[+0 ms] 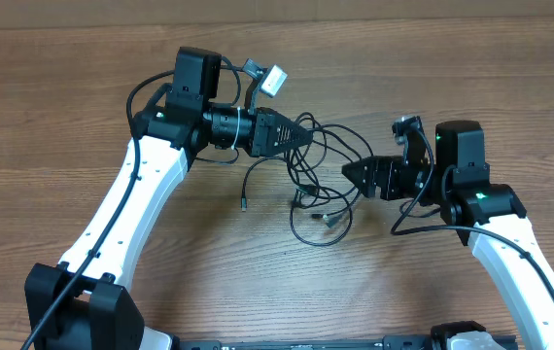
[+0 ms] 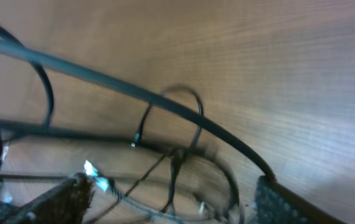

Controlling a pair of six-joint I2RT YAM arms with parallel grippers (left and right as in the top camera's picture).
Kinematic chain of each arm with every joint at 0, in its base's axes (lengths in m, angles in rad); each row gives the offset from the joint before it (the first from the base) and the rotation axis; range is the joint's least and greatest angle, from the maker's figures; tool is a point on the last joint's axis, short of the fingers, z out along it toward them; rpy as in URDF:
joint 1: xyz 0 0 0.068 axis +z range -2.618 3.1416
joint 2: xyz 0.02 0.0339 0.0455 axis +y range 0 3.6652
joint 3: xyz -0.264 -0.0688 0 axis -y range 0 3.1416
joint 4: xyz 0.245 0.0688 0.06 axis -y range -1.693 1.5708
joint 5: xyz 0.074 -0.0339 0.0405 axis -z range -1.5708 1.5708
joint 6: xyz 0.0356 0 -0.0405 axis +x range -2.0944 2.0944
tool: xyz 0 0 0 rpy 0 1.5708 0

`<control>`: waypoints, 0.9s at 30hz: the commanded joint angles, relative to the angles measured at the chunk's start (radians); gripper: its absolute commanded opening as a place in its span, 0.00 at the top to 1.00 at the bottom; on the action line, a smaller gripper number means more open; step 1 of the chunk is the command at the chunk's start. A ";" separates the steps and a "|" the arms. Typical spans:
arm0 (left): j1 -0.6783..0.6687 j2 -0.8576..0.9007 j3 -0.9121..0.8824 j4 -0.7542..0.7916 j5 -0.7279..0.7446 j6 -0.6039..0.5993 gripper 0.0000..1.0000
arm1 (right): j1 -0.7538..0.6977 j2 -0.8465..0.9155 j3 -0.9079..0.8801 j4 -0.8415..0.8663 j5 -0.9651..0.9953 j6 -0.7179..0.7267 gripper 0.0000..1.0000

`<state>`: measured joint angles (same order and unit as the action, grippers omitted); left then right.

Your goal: Untangle cables

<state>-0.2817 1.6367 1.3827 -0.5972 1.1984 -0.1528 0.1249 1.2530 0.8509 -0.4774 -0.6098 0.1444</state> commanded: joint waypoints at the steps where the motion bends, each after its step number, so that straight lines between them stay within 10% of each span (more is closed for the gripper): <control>1: -0.008 -0.029 0.022 0.003 0.100 0.019 0.96 | -0.001 -0.001 -0.001 0.086 0.042 -0.024 0.15; 18: -0.008 -0.028 0.022 0.000 0.135 0.019 0.96 | -0.001 0.001 -0.001 -0.027 0.057 -0.161 0.19; 23: -0.008 -0.028 0.022 -0.013 0.118 0.018 0.96 | -0.001 0.000 -0.001 0.005 0.370 -0.176 0.01; 27: -0.008 -0.028 0.022 -0.027 0.113 0.019 0.96 | 0.000 0.000 -0.001 0.063 0.225 -0.332 0.00</control>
<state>-0.2817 1.6367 1.3827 -0.6170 1.2942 -0.1528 0.1249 1.2533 0.8501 -0.4412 -0.3462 -0.0486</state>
